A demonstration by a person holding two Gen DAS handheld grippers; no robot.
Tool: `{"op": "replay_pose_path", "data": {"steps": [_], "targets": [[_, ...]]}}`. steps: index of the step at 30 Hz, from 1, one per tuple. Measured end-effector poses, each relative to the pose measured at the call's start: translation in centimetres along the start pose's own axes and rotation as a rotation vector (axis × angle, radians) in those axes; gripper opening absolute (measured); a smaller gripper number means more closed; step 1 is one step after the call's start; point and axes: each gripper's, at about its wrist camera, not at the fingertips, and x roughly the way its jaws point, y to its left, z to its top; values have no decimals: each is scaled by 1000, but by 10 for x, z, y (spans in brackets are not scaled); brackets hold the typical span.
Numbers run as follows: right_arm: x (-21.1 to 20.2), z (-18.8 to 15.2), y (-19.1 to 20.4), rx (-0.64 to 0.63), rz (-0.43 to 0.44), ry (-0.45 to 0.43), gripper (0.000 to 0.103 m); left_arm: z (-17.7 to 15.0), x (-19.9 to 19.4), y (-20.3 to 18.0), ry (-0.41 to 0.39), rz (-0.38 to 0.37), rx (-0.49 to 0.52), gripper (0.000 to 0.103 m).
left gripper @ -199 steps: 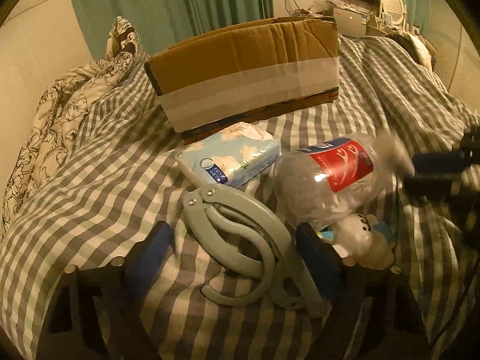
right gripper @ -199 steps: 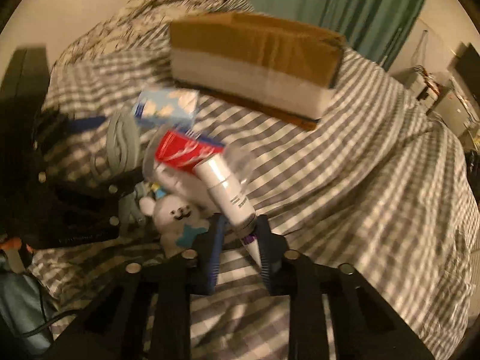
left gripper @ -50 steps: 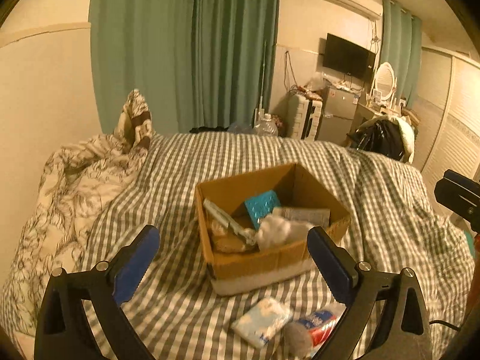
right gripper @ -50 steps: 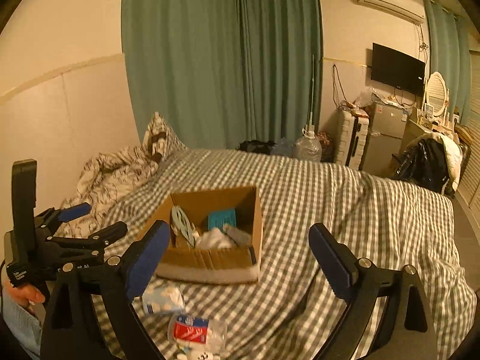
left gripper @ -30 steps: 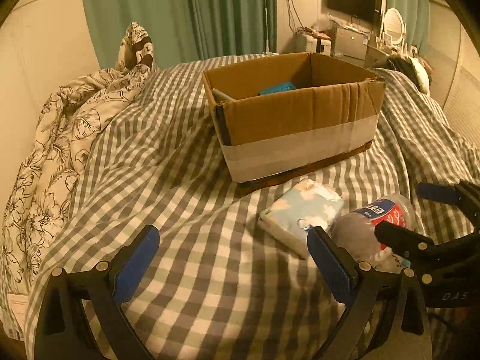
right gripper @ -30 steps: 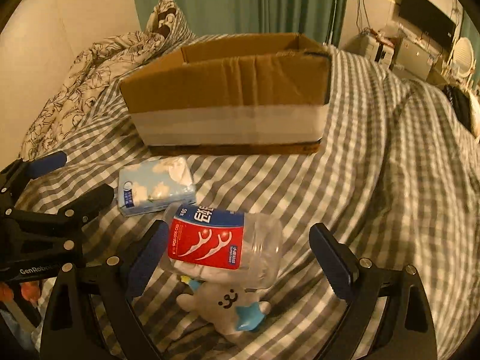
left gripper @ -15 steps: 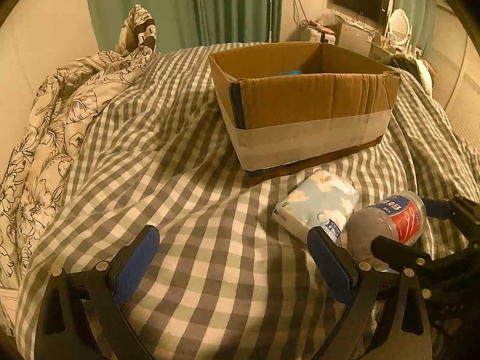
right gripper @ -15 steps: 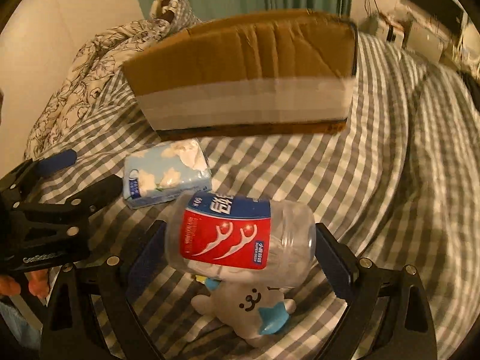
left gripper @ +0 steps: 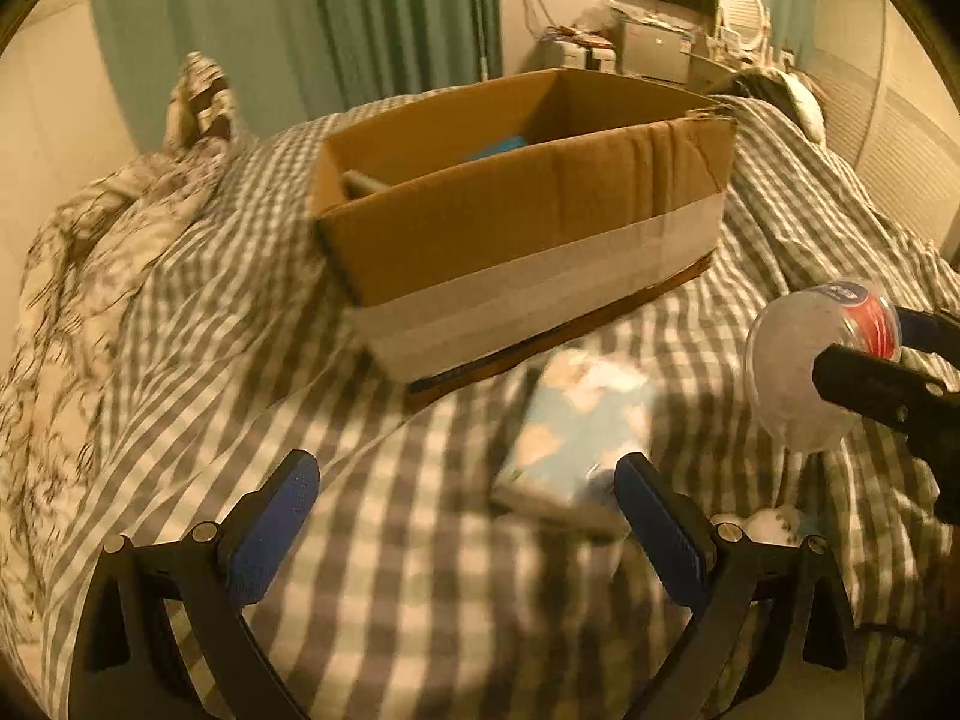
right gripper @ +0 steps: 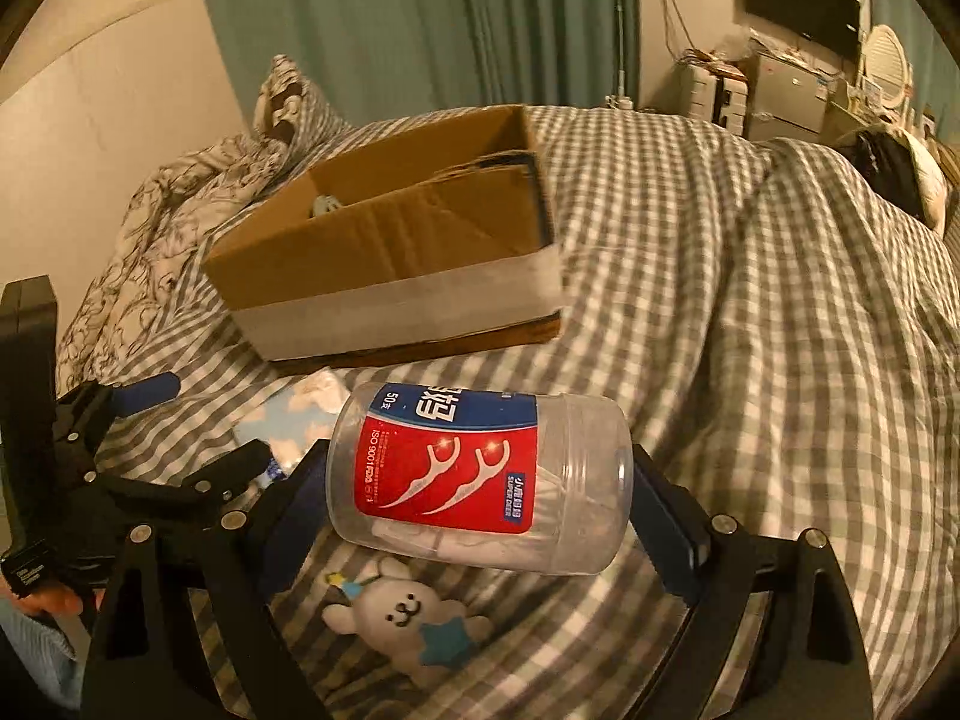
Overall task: Organize objects
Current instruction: 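Grasp the floss container with the right gripper while the left gripper grasps the tissue pack, then carry the floss container and tissue pack over the box and release both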
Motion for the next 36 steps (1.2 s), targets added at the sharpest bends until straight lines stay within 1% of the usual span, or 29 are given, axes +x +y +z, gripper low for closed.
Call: {"op": "replay_pose_path", "data": {"steps": [5, 8, 10, 11, 12, 13, 15, 19, 27, 32, 36], "targets": [[0, 2, -8, 12, -5, -1, 91, 7, 20, -10, 37, -46, 6, 101], [2, 1, -9, 14, -8, 4, 91, 7, 32, -19, 67, -72, 29, 100], [3, 0, -10, 14, -12, 7, 91, 6, 37, -23, 88, -89, 39, 91], [3, -1, -10, 15, -15, 7, 91, 5, 39, -24, 97, -100, 42, 81], [3, -1, -10, 14, -19, 5, 91, 4, 41, -25, 103, -105, 45, 74], [2, -1, -10, 13, -22, 4, 91, 3, 41, -26, 103, -101, 51, 72], [1, 0, -9, 11, -27, 1, 91, 3, 38, -25, 92, -101, 49, 63], [-3, 0, -7, 3, -40, -9, 91, 1, 30, -21, 80, -107, 24, 61], [-22, 1, -3, -3, -30, -43, 91, -2, 2, -16, 60, -97, 0, 60], [-38, 7, 5, -27, -30, -79, 91, 5, -22, -15, 12, -94, -17, 60], [-52, 17, 13, -63, -29, -119, 91, 16, -47, -9, -49, -91, -30, 60]]}}
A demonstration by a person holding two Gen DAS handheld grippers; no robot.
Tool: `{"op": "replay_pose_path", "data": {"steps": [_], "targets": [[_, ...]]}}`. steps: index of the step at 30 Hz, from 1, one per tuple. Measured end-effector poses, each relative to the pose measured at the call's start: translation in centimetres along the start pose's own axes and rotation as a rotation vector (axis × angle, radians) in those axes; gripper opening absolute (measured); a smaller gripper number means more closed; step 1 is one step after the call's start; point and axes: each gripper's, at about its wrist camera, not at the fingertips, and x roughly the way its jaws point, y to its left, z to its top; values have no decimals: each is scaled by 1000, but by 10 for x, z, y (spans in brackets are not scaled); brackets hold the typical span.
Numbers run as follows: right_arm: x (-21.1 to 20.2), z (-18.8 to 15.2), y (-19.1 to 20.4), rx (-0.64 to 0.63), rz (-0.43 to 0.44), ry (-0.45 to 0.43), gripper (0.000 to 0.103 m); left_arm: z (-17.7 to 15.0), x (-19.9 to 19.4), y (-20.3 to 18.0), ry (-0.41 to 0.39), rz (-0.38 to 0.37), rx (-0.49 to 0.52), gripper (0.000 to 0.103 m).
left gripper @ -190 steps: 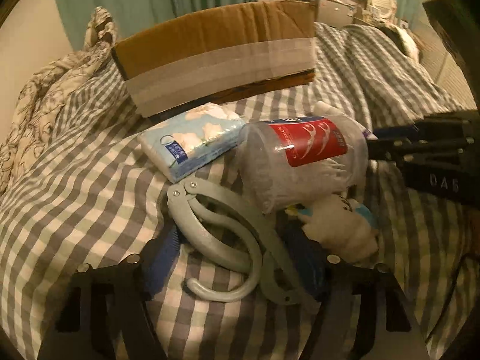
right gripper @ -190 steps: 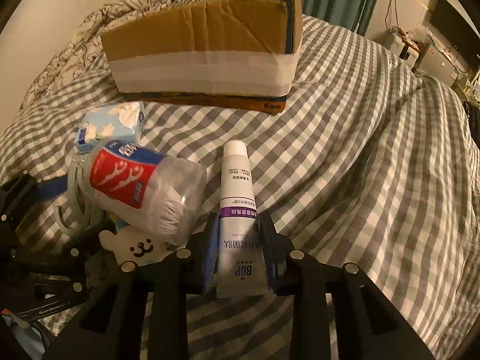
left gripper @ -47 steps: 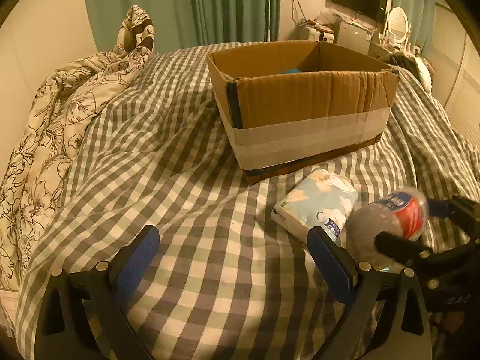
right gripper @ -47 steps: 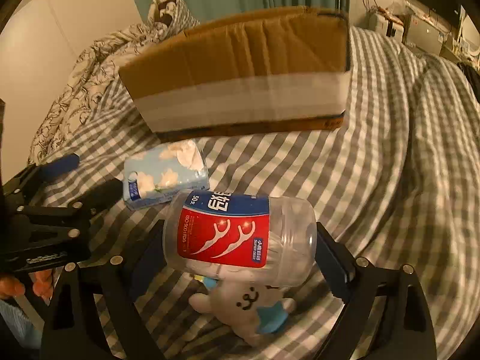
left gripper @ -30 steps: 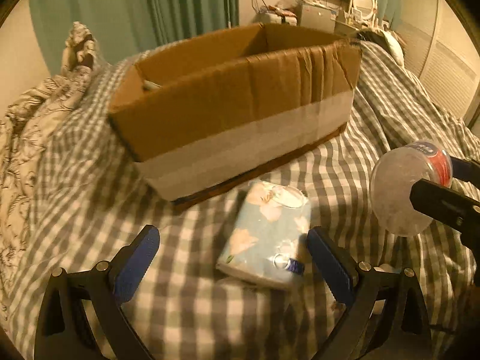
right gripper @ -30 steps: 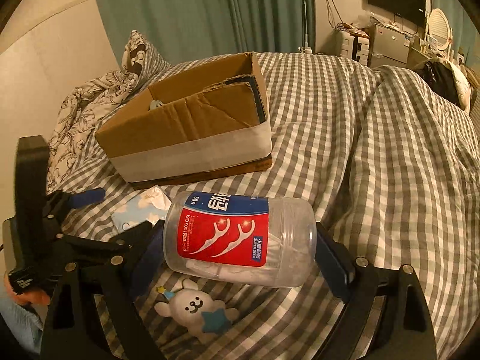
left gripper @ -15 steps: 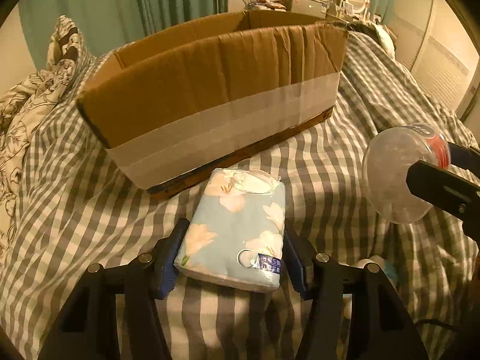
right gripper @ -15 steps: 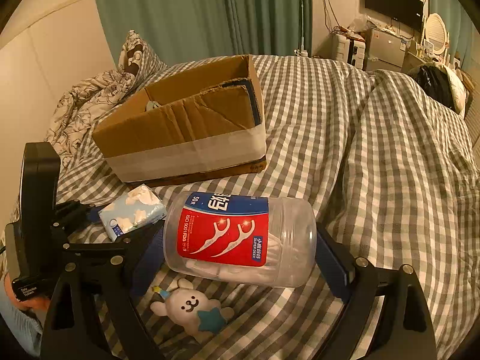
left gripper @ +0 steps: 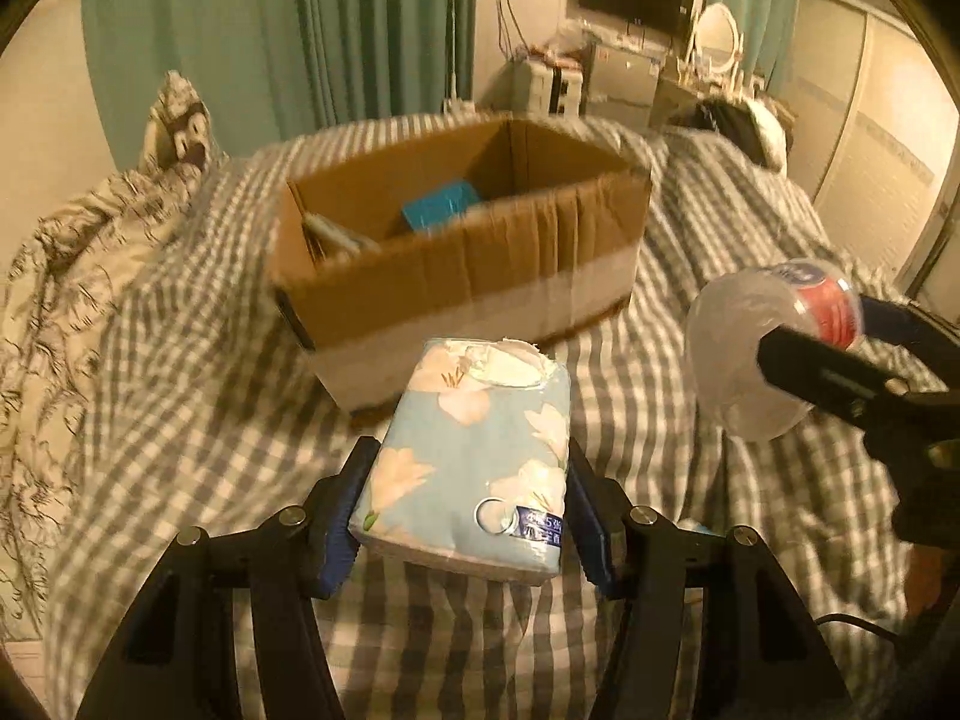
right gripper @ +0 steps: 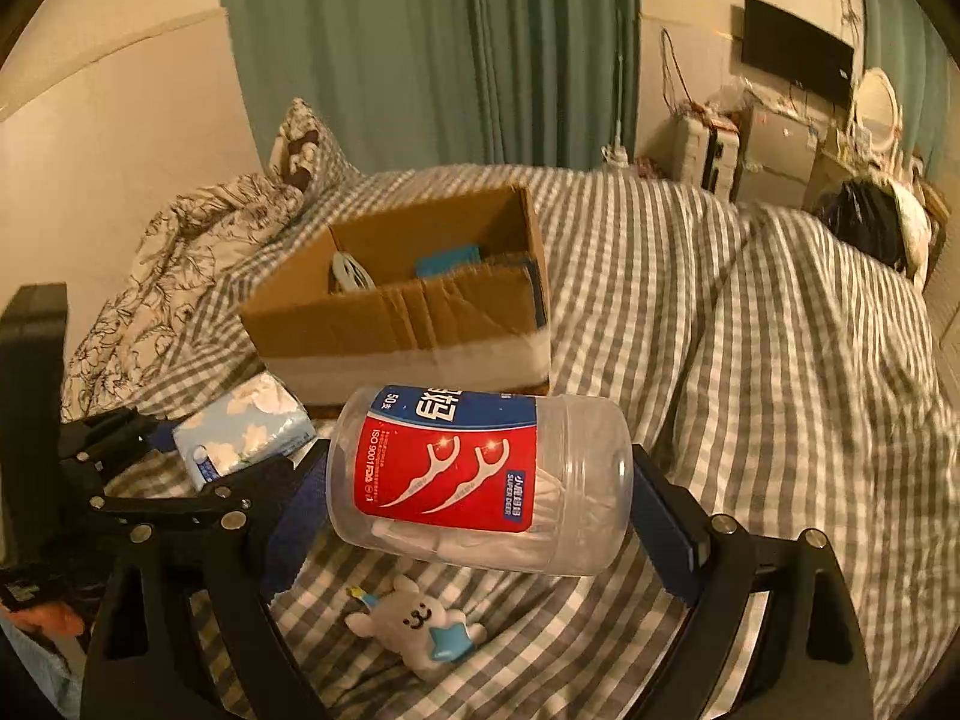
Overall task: Organize objects
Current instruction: 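Carry the floss container and tissue pack over the box and release both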
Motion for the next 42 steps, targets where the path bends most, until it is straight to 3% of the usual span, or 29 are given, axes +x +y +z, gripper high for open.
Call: {"op": "replay_pose_path", "data": {"steps": [14, 21, 25, 28, 35, 42], "targets": [[-24, 85, 11, -105, -2, -184, 91, 95, -50, 34, -235, 31, -52, 60], [-9, 134, 12, -113, -3, -240, 91, 154, -37, 48, -297, 33, -71, 60], [8, 156, 14, -104, 5, -261, 91, 172, -17, 58, -305, 40, -105, 60], [29, 163, 12, -78, 21, -246, 91, 172, 9, 67, -292, 43, -130, 60], [95, 153, 12, -75, 24, -114, 91, 146, 69, 79, -188, 23, -137, 60], [127, 145, 16, -91, 7, -53, 91, 131, 87, 77, -160, 9, -92, 60]]}}
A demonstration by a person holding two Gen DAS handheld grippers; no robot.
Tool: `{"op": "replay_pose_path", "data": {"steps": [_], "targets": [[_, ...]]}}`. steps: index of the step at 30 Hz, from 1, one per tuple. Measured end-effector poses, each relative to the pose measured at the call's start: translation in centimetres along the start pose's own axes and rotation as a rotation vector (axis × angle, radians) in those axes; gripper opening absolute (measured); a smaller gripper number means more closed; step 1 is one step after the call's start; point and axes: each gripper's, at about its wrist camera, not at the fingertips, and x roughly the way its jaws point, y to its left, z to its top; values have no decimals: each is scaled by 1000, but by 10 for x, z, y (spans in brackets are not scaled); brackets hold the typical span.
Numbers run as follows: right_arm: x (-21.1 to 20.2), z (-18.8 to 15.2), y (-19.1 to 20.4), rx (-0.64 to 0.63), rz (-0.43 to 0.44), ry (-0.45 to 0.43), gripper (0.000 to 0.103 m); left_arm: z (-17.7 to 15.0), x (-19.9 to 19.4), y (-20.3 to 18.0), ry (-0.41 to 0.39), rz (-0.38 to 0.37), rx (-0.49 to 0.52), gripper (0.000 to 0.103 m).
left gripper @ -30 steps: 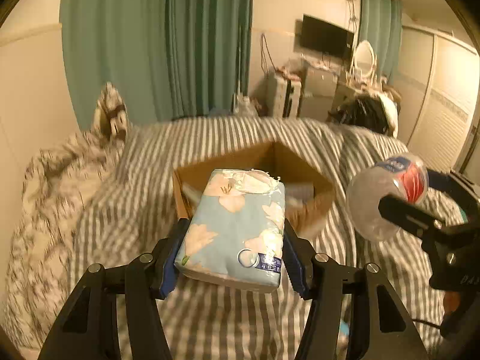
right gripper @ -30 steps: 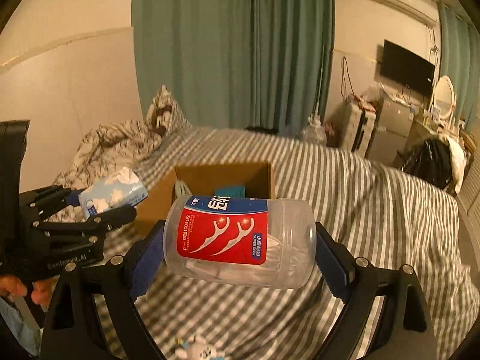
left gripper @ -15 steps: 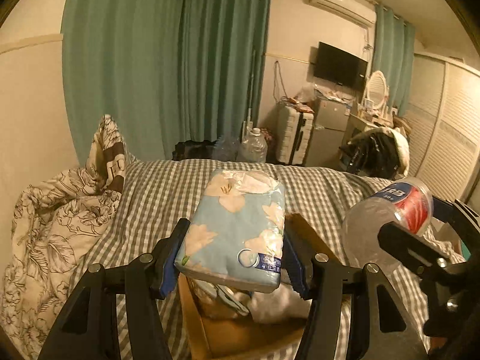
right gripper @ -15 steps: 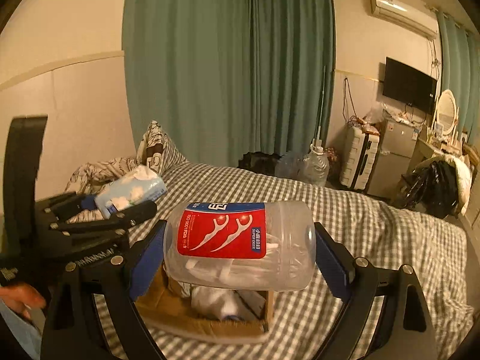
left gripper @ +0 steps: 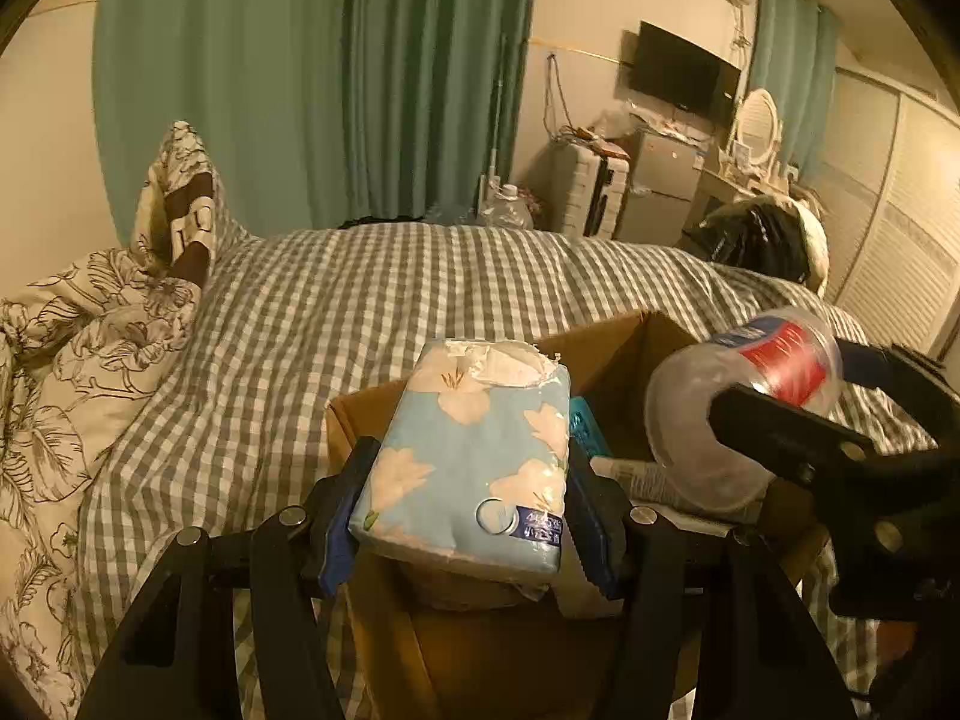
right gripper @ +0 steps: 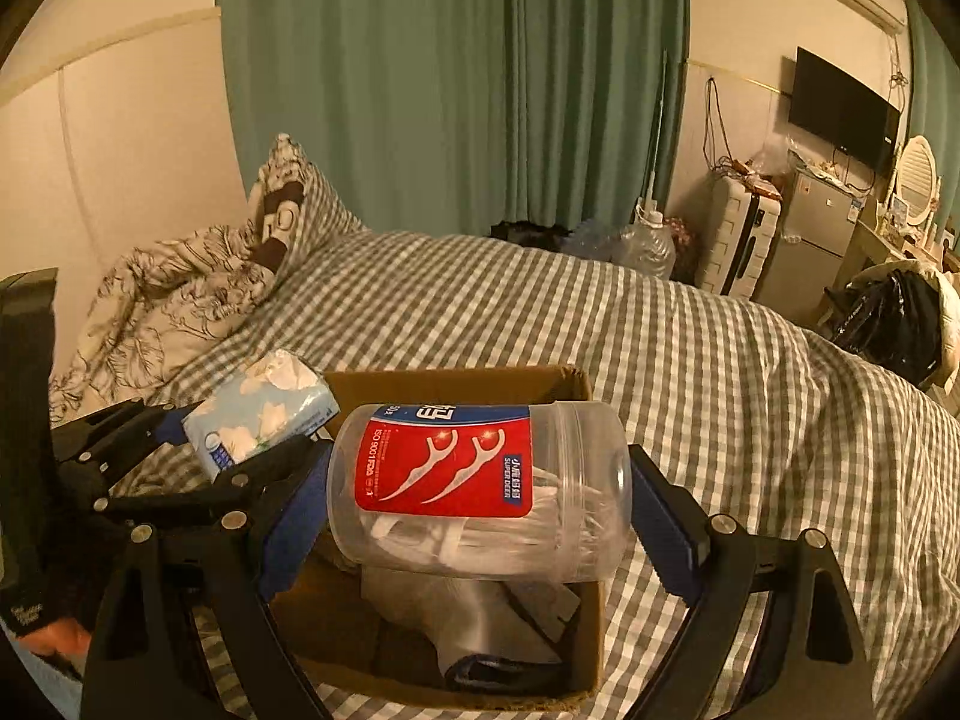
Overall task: Organize objects
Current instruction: 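Carry the floss container and tissue pack over the box and release both, then move the right gripper back toward the white plush bunny on the bed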
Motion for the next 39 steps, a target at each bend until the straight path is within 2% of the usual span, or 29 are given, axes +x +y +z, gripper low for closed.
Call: {"op": "replay_pose_path", "data": {"steps": [7, 11, 13, 15, 17, 20, 24, 28, 33, 39], "targets": [[10, -2, 0, 7, -7, 19, 91, -6, 4, 3, 23, -17, -8, 60], [8, -2, 0, 18, 26, 15, 92, -7, 4, 3, 23, -21, -7, 61], [3, -3, 2, 13, 30, 1, 94, -8, 5, 3, 24, -19, -6, 66], [-8, -3, 3, -4, 19, -34, 96, -9, 4, 3, 25, -8, -11, 80], [-17, -1, 3, -8, 13, -55, 100, -9, 0, 2, 19, 2, -20, 85], [-34, 0, -2, 16, 11, -76, 100, -7, -9, -1, 16, 1, -29, 86], [-65, 5, -9, 35, -10, -99, 100, -1, -32, -6, -12, 8, -47, 96], [-97, 6, -11, 38, -46, -119, 100, 1, -61, -13, -49, 10, -30, 97], [-141, 1, -12, 53, -33, -152, 100, 1, -102, -18, -95, 33, -20, 99], [-187, -14, -11, 31, -65, -179, 100, -2, -148, -22, -148, 40, -38, 102]]}}
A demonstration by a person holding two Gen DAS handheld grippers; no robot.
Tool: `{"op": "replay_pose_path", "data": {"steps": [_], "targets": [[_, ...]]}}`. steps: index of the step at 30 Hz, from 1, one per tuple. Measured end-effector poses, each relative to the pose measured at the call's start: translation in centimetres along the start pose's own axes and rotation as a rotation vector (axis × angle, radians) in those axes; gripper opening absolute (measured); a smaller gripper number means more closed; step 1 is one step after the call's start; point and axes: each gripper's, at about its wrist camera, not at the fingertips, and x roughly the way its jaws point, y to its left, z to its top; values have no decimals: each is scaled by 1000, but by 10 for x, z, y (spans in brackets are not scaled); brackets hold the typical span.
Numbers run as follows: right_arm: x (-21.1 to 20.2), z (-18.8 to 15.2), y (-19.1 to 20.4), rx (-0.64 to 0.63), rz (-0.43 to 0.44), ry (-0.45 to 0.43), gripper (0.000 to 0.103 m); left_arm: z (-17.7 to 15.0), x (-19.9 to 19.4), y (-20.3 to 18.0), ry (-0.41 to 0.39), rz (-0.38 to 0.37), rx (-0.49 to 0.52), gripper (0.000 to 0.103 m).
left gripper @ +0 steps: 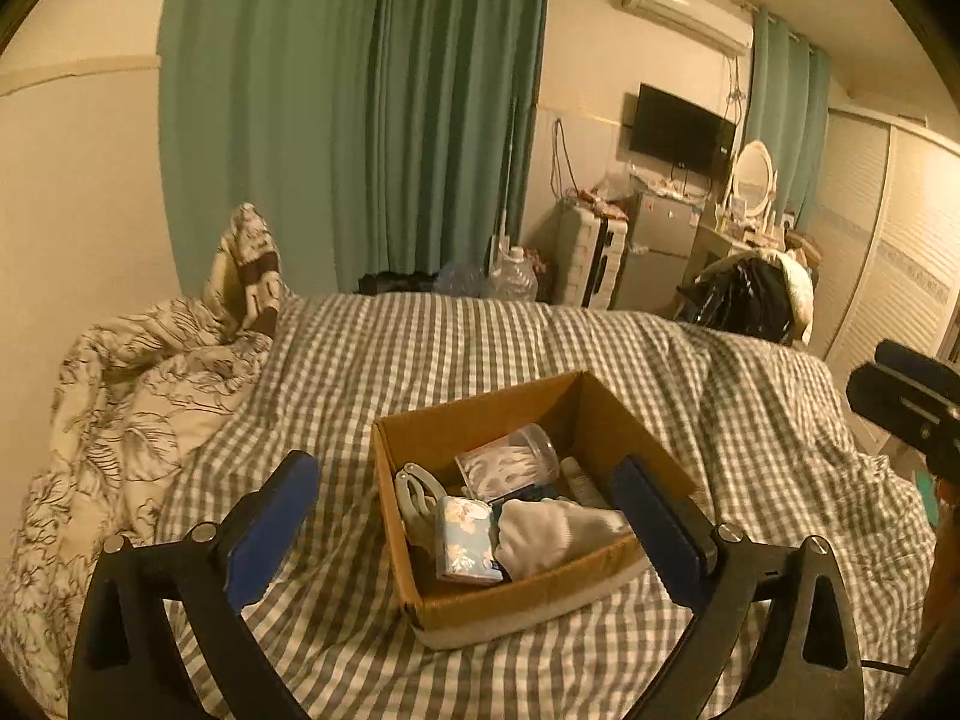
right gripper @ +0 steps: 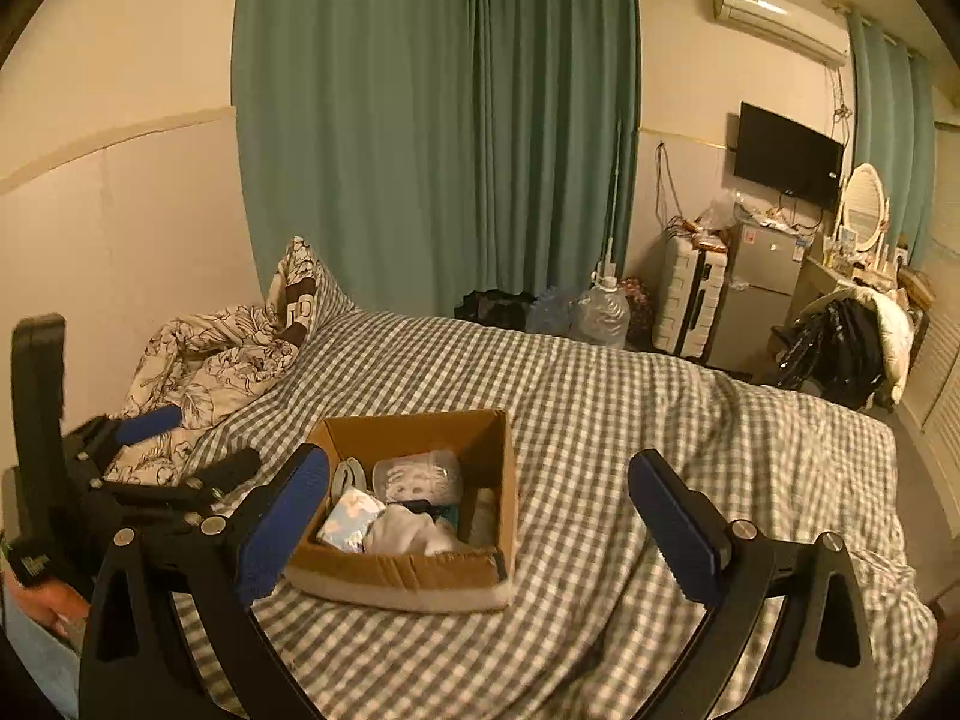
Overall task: Organize objects
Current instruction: 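Move the right gripper back toward the white plush bunny on the bed, then grasp the white plush bunny with the right gripper and lift it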
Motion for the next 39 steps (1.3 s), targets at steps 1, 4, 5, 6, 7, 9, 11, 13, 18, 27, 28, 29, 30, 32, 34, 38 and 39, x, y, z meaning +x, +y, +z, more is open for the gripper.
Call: {"op": "replay_pose_path", "data": {"steps": [1, 4, 5, 6, 7, 9, 11, 13, 18, 27, 28, 29, 30, 32, 34, 38, 39], "targets": [[-6, -2, -2, -2, -2, -3, 100, -1, -7, 0, -6, 2, 0, 103], [-25, -10, -4, -9, -10, -9, 100, -6, -22, -2, -14, 13, 1, 103], [-31, -14, -4, -11, -12, -9, 100, -9, -27, -3, -14, 17, 0, 103], [-35, -18, -5, -14, -11, -8, 100, -12, -30, -4, -12, 20, -1, 103], [-38, -22, -4, -16, -8, -8, 100, -17, -34, -4, -8, 22, -4, 103], [-42, -32, -4, -23, -5, 6, 100, -27, -37, -4, 9, 28, -8, 103], [-42, -46, -2, -32, -4, 23, 100, -41, -36, -4, 32, 47, -11, 103], [-37, -61, -1, -39, 0, 49, 100, -56, -34, -4, 54, 73, -17, 103], [-9, -109, 5, -40, 36, 174, 100, -96, -21, -5, 126, 124, -18, 103], [45, -195, 25, -52, 85, 399, 100, -166, 3, -15, 276, 127, 41, 103], [48, -201, 27, -59, 86, 414, 100, -171, 5, -16, 289, 131, 43, 103], [52, -206, 30, -70, 89, 429, 100, -176, 7, -17, 301, 128, 49, 103], [54, -210, 33, -82, 91, 441, 100, -179, 8, -17, 309, 126, 54, 103], [57, -214, 36, -95, 92, 457, 100, -184, 9, -18, 313, 131, 64, 103], [59, -217, 41, -116, 106, 473, 100, -186, 9, -17, 308, 136, 75, 103], [64, -225, 50, -143, 120, 510, 100, -189, 9, -16, 309, 136, 78, 103], [67, -227, 52, -150, 122, 523, 100, -189, 9, -16, 310, 138, 81, 103]]}}
